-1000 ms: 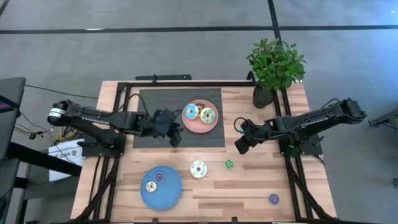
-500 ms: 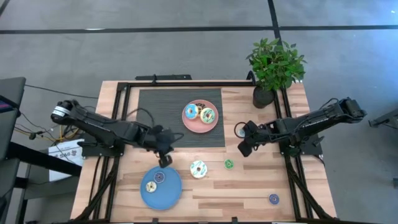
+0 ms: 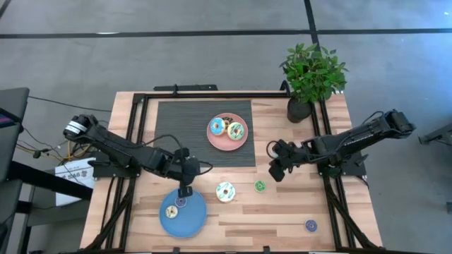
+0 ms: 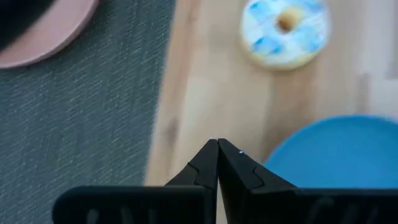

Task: Pick & Place donuts
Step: Put the small green donut on the blue plate

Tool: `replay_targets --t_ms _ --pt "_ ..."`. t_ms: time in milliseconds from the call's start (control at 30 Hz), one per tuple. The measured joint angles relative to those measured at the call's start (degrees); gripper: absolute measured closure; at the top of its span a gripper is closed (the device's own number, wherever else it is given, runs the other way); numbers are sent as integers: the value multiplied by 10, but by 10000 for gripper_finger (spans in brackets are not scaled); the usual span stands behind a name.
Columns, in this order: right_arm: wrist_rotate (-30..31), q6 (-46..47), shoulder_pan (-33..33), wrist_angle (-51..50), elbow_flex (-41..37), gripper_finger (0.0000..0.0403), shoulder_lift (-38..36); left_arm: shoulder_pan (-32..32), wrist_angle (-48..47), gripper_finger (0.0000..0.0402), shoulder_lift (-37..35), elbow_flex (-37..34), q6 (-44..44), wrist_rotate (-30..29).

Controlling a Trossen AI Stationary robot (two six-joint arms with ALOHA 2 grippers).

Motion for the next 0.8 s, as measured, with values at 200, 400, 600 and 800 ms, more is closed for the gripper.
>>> replay_targets --t_ms 200,400,600,800 --pt "15 81 54 -20 8 403 6 -5 115 401 -66 -109 12 -17" --pt "25 137 82 -136 108 403 90 -5 255 401 -161 -220 22 -21" --pt "27 179 100 -254 236 403 215 -6 252 401 -225 -249 18 -18" --pt "29 226 115 -281 321 383 305 -7 208 402 -272 -249 74 -10"
